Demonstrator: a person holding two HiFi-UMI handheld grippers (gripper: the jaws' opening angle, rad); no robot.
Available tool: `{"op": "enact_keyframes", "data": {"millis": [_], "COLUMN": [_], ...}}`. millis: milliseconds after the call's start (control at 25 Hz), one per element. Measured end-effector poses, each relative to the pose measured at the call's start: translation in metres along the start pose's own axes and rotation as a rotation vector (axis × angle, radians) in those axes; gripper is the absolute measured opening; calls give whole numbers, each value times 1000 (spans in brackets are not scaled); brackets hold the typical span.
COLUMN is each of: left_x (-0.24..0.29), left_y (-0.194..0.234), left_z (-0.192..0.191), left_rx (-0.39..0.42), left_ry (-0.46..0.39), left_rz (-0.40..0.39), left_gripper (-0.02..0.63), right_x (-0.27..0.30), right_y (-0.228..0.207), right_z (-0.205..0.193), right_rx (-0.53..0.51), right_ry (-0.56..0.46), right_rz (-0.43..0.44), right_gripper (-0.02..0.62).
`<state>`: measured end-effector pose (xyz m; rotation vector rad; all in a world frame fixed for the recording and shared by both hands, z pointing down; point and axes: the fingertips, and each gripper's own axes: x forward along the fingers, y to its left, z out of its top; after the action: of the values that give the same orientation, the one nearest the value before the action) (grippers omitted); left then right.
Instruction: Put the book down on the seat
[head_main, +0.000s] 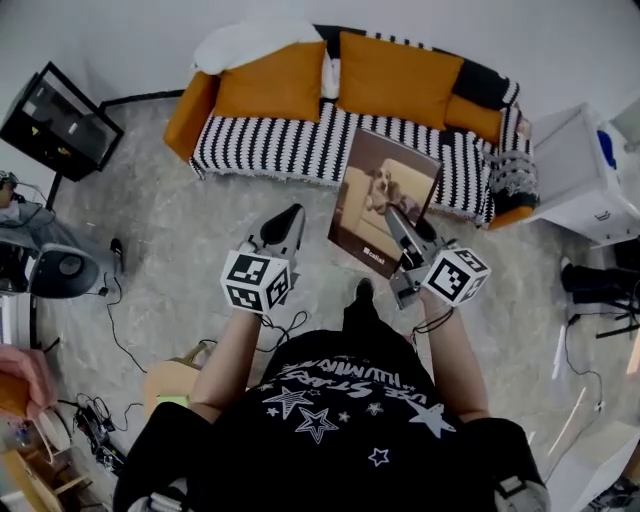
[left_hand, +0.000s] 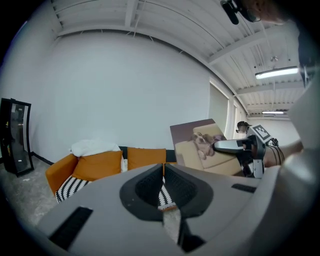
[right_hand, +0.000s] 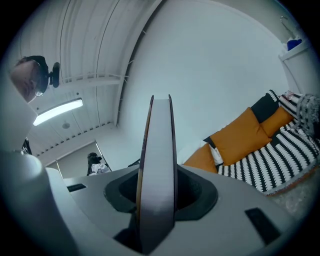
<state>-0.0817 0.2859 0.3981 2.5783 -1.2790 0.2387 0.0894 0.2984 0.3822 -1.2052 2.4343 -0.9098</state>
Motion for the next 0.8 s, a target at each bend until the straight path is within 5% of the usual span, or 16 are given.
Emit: {"op": "enact_keyframes", "data": {"millis": [800], "left_x": [134], "left_y": [3], "left_z": [35], "left_rx": [17], "left_ry": [37], "left_rz": [143], "left_gripper": [17], "right_x": [20], "right_y": [-134], "right_z": [85], "right_rx": [68], "right_ry": [54], "right_rz": [26], "right_gripper": [150]}}
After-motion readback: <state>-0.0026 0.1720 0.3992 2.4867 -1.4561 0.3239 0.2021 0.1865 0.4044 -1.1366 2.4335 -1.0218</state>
